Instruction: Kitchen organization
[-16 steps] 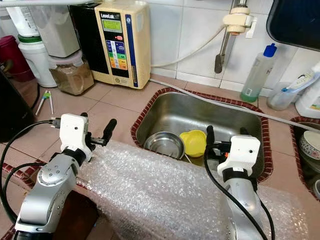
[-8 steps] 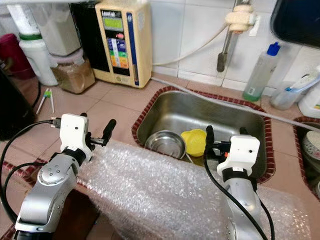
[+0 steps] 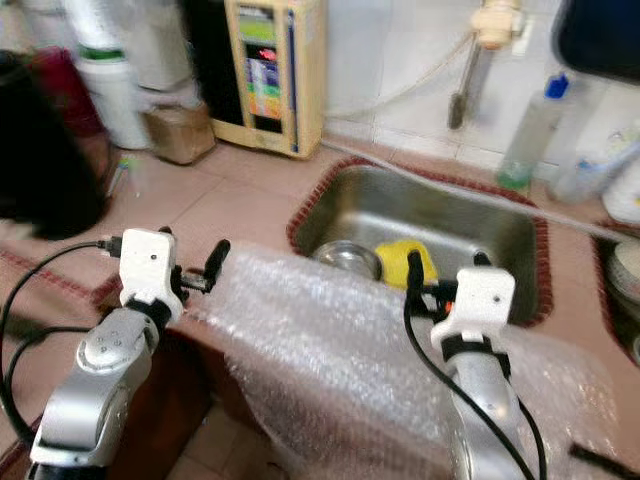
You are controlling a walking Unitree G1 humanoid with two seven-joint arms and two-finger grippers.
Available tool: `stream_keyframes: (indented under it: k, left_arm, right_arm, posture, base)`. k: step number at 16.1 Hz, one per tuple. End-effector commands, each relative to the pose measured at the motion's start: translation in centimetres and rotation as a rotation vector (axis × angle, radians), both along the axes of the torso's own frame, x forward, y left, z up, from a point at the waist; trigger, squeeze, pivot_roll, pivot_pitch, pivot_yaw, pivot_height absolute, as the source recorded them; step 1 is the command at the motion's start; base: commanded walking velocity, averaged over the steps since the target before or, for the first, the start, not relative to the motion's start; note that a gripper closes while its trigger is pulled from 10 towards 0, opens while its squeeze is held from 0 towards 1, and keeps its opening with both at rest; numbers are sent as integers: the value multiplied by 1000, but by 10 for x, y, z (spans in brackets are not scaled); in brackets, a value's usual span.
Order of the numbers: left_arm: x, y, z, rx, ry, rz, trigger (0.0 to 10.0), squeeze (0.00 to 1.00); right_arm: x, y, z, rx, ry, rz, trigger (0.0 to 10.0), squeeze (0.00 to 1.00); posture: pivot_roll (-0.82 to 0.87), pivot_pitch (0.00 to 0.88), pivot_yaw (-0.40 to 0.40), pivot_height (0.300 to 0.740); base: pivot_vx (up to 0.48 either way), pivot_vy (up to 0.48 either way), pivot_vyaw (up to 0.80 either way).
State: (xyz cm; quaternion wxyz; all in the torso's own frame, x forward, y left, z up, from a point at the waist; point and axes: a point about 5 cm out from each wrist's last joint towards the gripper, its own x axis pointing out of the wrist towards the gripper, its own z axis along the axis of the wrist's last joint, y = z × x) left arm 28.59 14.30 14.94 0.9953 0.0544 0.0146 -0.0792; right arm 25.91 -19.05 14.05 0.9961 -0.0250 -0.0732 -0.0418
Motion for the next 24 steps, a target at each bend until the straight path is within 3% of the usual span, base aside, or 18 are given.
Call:
stream_keyframes:
  k: [1, 19, 22, 24]
  left_arm:
    - [-1, -2, 2, 7, -2, -9, 10000, 0]
    - [3, -7, -3, 24, 8, -42, 10000, 0]
    - [3, -10, -16, 42, 31, -69, 10000, 0]
    - [2, -15, -37, 48, 87, -98, 10000, 0]
  right_arm:
    - [-1, 1, 2, 10, -3, 0, 10000, 0]
    - [-4, -3, 5, -9, -32, -28, 10000, 0]
    - [-5, -3, -1, -3, -8, -27, 10000, 0]
    - [-7, -6, -13, 9, 34, -32, 10000, 0]
  posture:
    - [19, 21, 32, 740]
    - [4, 16, 44, 740]
    - [-4, 15, 43, 740]
    - [-8, 8, 45, 740]
  base:
    - [-289, 0, 0]
    - [-338, 0, 0]
    - [-200, 0, 0]
    - [0, 0, 0]
